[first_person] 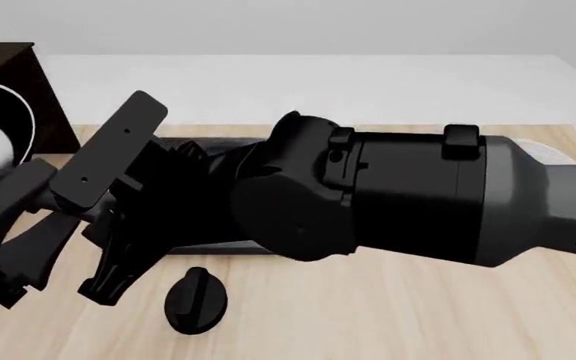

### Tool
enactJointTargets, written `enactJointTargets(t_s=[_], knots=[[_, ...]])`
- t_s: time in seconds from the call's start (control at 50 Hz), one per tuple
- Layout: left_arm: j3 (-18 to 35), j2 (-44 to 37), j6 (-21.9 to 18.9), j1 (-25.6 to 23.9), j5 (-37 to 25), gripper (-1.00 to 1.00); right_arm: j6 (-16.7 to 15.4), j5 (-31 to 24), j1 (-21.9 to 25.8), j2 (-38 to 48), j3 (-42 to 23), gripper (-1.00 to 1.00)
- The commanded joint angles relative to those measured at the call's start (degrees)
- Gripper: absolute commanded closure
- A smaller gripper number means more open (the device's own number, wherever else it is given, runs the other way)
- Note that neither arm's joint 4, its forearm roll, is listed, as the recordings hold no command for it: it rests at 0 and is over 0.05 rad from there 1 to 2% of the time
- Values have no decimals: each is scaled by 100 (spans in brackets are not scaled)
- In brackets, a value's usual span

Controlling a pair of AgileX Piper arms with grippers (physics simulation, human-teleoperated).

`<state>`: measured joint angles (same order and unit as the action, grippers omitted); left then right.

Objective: Put the frying pan on the cabinet shelf.

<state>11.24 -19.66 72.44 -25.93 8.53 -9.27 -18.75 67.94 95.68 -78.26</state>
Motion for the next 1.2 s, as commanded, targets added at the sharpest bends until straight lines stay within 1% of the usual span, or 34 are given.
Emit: enactJointTargets(t_s=[0.02,0.3,0.34,0.36,0.38,0.5,0.6,0.86,0.92,0.94,0.96,1.02,1.08,1.14,1.2], knots=[[-117,-94,59,-3,159,-100,7,101,101,-135,-103,100],[-210,-146,105,-56,260,-100,-18,163,233,-208,-69,100],[-244,-156,155,-60,290,-100,-23,164,239,-214,-69,100],[-288,-166,203,18,310,-100,-27,191,244,-217,-48,100],[-286,-166,190,43,297,100,-34,208,240,-221,-34,100],[-331,-177,230,117,305,100,-24,218,262,-237,-26,100],[-357,-118,313,291,296,100,14,229,340,-216,-32,100],[-340,48,322,510,200,100,68,315,470,-311,40,100],[-316,72,282,535,163,100,48,367,482,-377,115,100],[-313,71,272,544,156,100,-24,383,404,-418,176,100],[-310,73,262,551,147,100,72,360,415,-407,165,-100],[-310,80,234,545,136,100,11,389,395,-480,259,-100],[-308,84,212,537,121,100,25,395,395,-545,305,-100],[-290,99,186,539,92,100,-6,377,326,-649,325,-100],[-290,91,145,543,94,100,-19,326,148,-827,345,-100]])
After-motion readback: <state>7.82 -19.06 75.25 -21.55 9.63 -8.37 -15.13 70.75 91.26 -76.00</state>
